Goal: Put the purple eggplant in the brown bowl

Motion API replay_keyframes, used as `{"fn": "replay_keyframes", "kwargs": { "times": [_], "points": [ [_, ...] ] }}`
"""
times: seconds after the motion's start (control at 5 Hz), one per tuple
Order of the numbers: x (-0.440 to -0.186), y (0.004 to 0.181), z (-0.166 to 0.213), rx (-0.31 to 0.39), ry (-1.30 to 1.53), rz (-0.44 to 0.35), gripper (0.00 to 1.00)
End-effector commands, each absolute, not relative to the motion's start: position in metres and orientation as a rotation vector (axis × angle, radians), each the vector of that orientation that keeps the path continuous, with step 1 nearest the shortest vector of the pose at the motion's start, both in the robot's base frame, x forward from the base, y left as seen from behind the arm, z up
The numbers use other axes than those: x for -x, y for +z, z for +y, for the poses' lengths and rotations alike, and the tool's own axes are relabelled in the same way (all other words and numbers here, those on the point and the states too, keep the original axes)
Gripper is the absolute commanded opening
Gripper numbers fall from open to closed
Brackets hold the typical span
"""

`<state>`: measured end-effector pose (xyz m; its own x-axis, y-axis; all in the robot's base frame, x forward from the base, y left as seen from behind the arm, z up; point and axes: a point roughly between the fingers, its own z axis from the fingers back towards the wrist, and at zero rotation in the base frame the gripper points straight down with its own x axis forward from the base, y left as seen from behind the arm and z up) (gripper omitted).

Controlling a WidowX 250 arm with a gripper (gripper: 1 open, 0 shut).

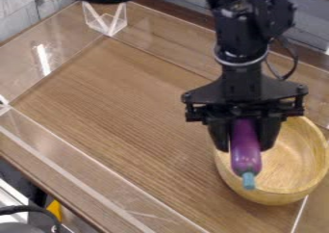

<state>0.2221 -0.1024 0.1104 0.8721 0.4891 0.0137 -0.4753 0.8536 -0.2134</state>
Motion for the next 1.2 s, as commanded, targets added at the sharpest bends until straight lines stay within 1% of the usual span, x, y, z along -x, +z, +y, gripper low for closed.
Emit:
{"fn": "replay_keyframes", "kwargs": {
  "times": [0.0,0.4,0.6,1.0],
  "points": [
    [-0.239,0.126,-0.108,0.229,0.572,-0.115,0.00],
    [-0.251,0.117,-0.106,0.229,0.618,-0.122,0.00],
    [-0.247,0.106,-0.102,0.223,0.655,-0.125,0.00],
    [-0.255,0.095,-0.107,0.216,0.587,-0.119,0.00]
  ]
}}
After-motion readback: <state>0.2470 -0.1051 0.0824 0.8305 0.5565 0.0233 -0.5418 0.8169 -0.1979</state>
